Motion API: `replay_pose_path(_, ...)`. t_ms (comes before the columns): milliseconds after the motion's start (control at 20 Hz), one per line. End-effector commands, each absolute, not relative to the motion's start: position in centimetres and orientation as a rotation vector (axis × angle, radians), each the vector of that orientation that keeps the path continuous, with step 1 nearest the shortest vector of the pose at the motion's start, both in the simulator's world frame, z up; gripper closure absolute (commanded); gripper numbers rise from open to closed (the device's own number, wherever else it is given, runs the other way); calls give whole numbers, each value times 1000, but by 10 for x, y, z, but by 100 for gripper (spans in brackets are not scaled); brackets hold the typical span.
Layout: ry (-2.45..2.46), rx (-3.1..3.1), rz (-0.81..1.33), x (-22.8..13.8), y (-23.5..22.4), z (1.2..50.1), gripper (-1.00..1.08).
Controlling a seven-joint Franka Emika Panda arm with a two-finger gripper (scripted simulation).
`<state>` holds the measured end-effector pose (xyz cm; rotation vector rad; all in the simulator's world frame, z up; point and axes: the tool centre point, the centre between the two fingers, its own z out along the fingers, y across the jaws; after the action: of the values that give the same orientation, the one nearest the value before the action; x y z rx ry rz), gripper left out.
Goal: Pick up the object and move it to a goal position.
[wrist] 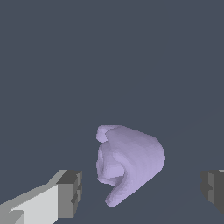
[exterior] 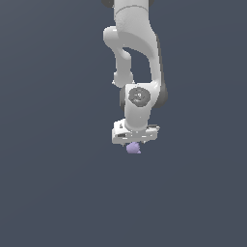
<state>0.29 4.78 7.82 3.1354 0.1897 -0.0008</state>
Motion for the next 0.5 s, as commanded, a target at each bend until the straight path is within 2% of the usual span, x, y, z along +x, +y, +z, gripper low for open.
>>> replay_pose_path(0, 190, 3135, -3, 2, 48, 67, -92)
replay_pose_path(450, 191, 3136, 0, 3, 49, 35, -92)
